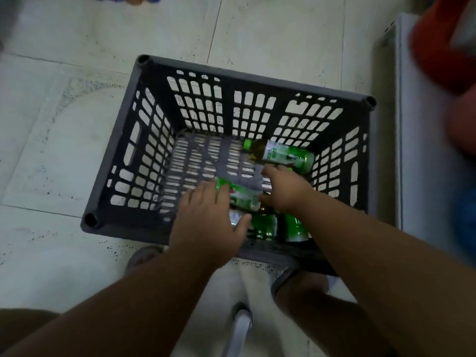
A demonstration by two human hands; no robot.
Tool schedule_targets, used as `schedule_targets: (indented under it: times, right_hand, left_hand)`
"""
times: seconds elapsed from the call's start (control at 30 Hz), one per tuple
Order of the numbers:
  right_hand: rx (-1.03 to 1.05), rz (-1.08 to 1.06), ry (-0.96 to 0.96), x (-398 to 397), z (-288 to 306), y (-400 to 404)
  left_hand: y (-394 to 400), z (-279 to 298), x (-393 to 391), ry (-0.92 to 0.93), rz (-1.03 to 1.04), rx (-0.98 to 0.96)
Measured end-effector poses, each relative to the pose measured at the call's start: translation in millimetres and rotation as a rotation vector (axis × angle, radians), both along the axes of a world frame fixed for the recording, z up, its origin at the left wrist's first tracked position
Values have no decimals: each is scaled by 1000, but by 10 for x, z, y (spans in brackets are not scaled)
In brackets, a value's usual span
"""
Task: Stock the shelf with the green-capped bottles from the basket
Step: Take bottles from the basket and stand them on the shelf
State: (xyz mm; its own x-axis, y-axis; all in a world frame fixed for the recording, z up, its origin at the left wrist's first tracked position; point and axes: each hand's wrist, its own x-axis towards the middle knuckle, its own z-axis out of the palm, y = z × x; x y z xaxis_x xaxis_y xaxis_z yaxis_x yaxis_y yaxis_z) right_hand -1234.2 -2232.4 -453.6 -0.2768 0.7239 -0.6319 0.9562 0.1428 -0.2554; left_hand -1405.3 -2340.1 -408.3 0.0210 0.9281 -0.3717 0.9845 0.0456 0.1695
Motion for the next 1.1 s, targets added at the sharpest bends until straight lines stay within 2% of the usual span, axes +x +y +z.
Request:
schedule_targets:
  times: [0.13, 0.23, 0.37, 0.63, 0.77, 0.9, 0.97, 1.1]
  right_hand:
    - [78, -73, -2, -34, -245, 304]
    - [141, -43, -50, -89, -466, 473]
    - [113, -22, -135, -56, -715, 577]
    - [335, 141, -346, -50, -923, 565]
    - [283, 124, -324, -152, -941, 732]
    - [306, 282, -400, -178, -904, 773]
    - [322, 273, -348, -157, -809, 764]
    - [271, 51, -25, -103, -398, 705]
  left_hand:
    - [34, -22, -17, -9, 11, -34]
    - [30, -39, -21, -9, 8, -47]
    - [42, -42, -28, -19, 4, -61]
    - [50, -37, -24, -33, -6, -49]
    - [56, -36, -23, -38, -24, -69]
    - [60, -16, -25, -29, -15, -76]
    - [67, -14, -17, -20, -20, -85]
    - [64, 19, -1, -4, -20, -86]
